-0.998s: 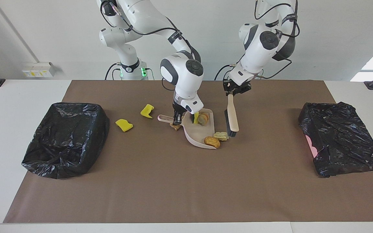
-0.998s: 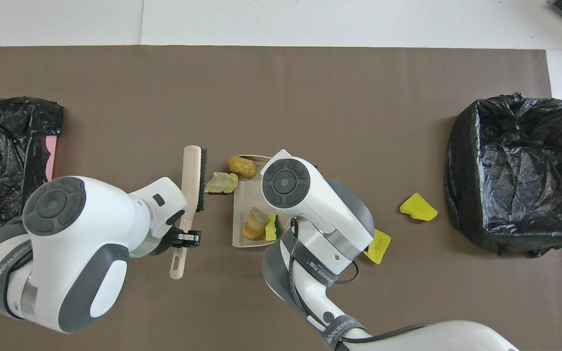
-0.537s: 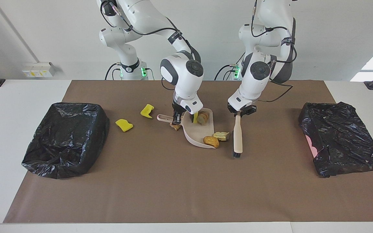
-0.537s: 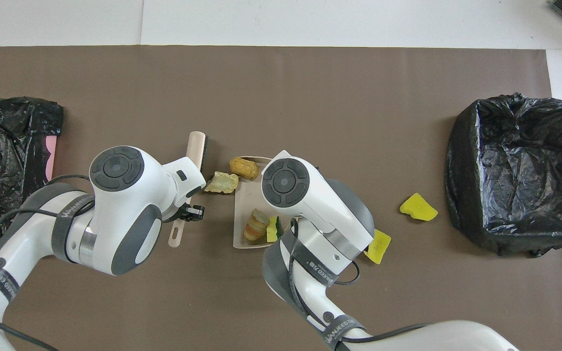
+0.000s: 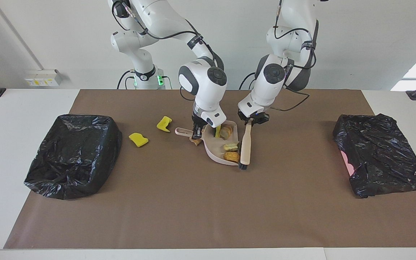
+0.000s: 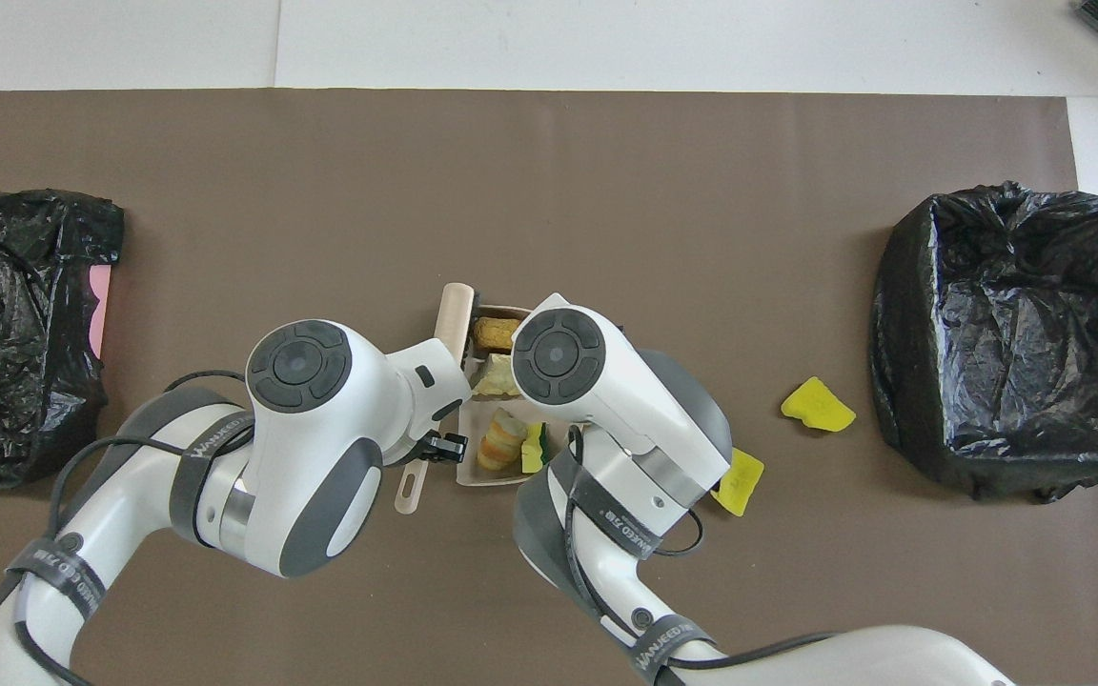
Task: Sweep and dump trash in bin
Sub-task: 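Sweep the trash pieces into the dustpan with the brush in the left gripper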
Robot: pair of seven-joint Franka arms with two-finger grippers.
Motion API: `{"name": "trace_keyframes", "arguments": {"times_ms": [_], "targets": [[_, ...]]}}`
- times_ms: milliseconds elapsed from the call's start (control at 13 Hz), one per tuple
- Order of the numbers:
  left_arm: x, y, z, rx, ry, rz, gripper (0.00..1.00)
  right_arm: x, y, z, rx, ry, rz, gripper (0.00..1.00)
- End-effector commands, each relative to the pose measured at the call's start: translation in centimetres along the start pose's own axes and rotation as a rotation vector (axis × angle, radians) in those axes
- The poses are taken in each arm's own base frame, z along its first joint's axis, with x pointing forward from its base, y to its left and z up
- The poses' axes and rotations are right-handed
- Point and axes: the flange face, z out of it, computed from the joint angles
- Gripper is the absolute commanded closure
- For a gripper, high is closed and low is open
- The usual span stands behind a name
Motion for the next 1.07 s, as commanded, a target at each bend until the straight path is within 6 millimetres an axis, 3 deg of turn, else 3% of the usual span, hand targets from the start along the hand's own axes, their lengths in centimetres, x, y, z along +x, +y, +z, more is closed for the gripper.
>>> {"name": "trace_keyframes", "arguments": {"times_ms": [0, 77, 230, 461, 538, 691, 998], "targets": [[-1.6, 1.9, -0.7, -0.073, -0.032, -0.016, 1.00, -0.5, 0.1, 0.4, 0.011, -0.022, 0.002, 1.00], [-1.7, 2.8, -0.8, -0.092, -0.036, -0.013, 1.00, -0.5, 0.1, 0.3, 0.012, -0.023, 0.002, 1.00], [-1.6, 2.3, -1.6, -0.094, -0.052, -0.021, 1.00, -0.9, 0.5, 0.1, 0.008, -0.017, 0.012, 1.00], [-1.0, 0.3, -5.1, -0.066, -0.048, -0.096, 1.00, -2.4, 1.9, -1.3, -0.010, 0.002, 0.037, 1.00], [-1.3, -0.3, -7.6, -0.023, -0.025, -0.098, 1.00, -3.1, 2.1, -1.9, 0.001, 0.030, 0.058, 1.00], [-3.0, -0.6, -10.5, 0.049, -0.019, -0.156, 1.00, -5.0, 2.8, -3.0, 0.010, 0.060, 0.086, 1.00], [-6.8, 1.0, -10.9, 0.134, -0.120, -0.322, 1.00, -9.6, 4.7, -5.6, 0.042, 0.076, 0.084, 1.00]]}}
